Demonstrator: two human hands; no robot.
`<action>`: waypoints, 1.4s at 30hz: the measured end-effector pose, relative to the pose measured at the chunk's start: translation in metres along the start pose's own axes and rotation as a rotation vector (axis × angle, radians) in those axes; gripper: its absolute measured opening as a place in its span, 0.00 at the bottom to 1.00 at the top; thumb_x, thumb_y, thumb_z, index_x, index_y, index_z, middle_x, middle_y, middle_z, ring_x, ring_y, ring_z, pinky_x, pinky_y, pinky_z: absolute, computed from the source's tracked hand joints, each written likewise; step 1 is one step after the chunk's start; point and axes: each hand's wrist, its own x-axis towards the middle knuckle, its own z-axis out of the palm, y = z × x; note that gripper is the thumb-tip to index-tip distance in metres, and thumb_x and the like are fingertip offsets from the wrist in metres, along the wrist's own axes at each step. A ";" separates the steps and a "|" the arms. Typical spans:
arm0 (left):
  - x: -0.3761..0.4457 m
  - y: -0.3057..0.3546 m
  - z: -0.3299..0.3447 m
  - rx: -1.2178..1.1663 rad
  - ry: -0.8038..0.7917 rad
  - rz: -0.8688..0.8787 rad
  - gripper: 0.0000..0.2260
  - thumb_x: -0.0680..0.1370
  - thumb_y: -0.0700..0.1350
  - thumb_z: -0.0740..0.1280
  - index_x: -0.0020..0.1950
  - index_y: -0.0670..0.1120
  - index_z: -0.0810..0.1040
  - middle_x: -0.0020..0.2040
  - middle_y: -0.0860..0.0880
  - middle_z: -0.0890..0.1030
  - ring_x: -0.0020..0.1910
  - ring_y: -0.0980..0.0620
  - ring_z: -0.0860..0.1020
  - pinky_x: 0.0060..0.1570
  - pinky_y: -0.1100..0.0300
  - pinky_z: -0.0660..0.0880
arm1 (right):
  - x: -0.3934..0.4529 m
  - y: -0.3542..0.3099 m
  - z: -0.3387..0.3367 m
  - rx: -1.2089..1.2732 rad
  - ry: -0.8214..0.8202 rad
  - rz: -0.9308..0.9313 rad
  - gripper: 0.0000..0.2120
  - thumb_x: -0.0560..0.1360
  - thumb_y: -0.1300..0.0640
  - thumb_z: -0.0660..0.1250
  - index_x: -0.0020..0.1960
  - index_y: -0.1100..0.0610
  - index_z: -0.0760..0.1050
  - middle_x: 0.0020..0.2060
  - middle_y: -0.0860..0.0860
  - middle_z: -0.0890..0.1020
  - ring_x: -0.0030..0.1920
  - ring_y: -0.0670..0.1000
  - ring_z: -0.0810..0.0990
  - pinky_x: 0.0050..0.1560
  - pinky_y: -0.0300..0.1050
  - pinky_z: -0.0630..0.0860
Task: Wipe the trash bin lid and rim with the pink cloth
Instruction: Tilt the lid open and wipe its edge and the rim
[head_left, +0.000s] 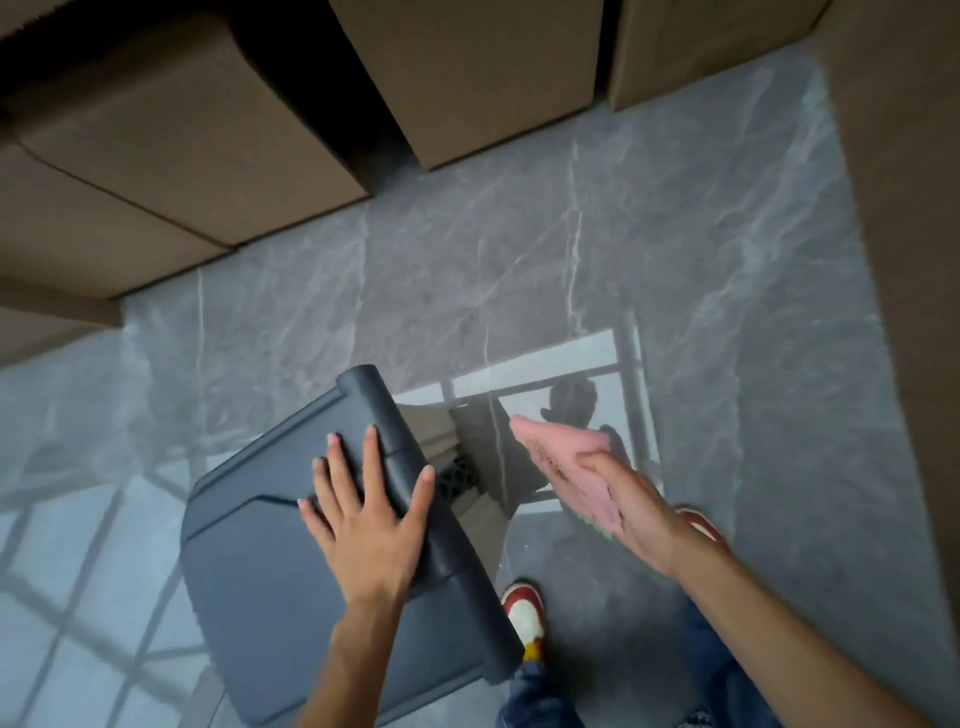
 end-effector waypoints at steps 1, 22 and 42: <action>0.000 -0.001 0.005 0.034 0.040 -0.001 0.35 0.76 0.71 0.57 0.81 0.62 0.54 0.84 0.51 0.49 0.83 0.47 0.47 0.80 0.41 0.42 | 0.009 0.003 0.001 -0.039 -0.007 -0.014 0.18 0.80 0.40 0.54 0.62 0.28 0.78 0.72 0.37 0.76 0.68 0.32 0.75 0.69 0.30 0.71; 0.003 -0.007 0.035 0.077 0.305 0.066 0.35 0.73 0.66 0.57 0.80 0.58 0.60 0.83 0.51 0.56 0.82 0.48 0.55 0.79 0.44 0.49 | 0.116 0.188 0.051 0.174 0.180 0.073 0.17 0.86 0.65 0.53 0.61 0.47 0.75 0.64 0.46 0.73 0.57 0.26 0.76 0.60 0.19 0.57; 0.003 -0.010 0.035 0.085 0.300 0.075 0.35 0.74 0.65 0.57 0.80 0.55 0.61 0.83 0.49 0.57 0.82 0.47 0.56 0.78 0.43 0.50 | 0.131 0.098 0.104 0.775 -0.021 0.101 0.24 0.86 0.50 0.49 0.76 0.59 0.70 0.76 0.55 0.73 0.73 0.49 0.73 0.80 0.48 0.59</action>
